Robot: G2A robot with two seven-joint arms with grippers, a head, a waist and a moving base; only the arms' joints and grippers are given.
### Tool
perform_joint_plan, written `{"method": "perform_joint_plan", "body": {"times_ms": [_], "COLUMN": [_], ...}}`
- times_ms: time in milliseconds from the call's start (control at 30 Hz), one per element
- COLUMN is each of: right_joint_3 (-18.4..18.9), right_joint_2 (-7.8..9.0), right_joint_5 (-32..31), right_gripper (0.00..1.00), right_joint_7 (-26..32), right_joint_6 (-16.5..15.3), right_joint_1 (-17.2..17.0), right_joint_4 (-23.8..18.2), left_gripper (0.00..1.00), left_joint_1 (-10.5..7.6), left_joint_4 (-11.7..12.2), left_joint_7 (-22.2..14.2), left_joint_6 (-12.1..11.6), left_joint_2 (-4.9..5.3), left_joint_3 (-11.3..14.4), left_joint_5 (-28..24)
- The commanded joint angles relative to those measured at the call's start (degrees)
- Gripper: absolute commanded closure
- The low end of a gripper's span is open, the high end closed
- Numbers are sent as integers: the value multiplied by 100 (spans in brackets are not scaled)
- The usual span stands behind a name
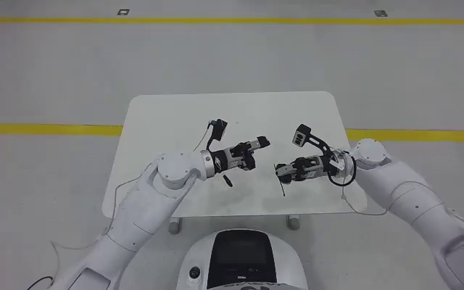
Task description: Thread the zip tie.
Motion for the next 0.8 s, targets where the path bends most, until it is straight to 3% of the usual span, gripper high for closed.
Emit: {"method": "perform_joint_plan", "body": {"times_ms": [0, 167, 500, 667, 767], "right_joint_3": [8, 138, 240, 400, 454], "right_joint_2": [-4, -35, -65, -103, -137], "right_joint_5": [-17, -96, -96, 129, 153], "right_gripper": [100, 100, 100, 100, 100], "right_joint_7": [-80, -159, -294, -21, 0], "right_joint_6": [8, 145, 215, 290, 299], "right_joint_1": [-26, -158, -266, -381, -417], "right_joint_4": [-35, -119, -216, -194, -170], "left_gripper": [0, 0, 0, 0, 22], "left_joint_1": [29, 4, 32, 12, 13], "left_joint_4": [-33, 8, 15, 25, 32], "left_joint_7": [10, -330, -216, -235, -206], "left_joint_6": [-80, -378, -438, -526, -545], "left_joint_2": [-5, -7, -6, -4, 1], "left_joint_3": [12, 40, 66, 110, 136], "left_joint_5": [-108, -457, -443, -480, -442]}}
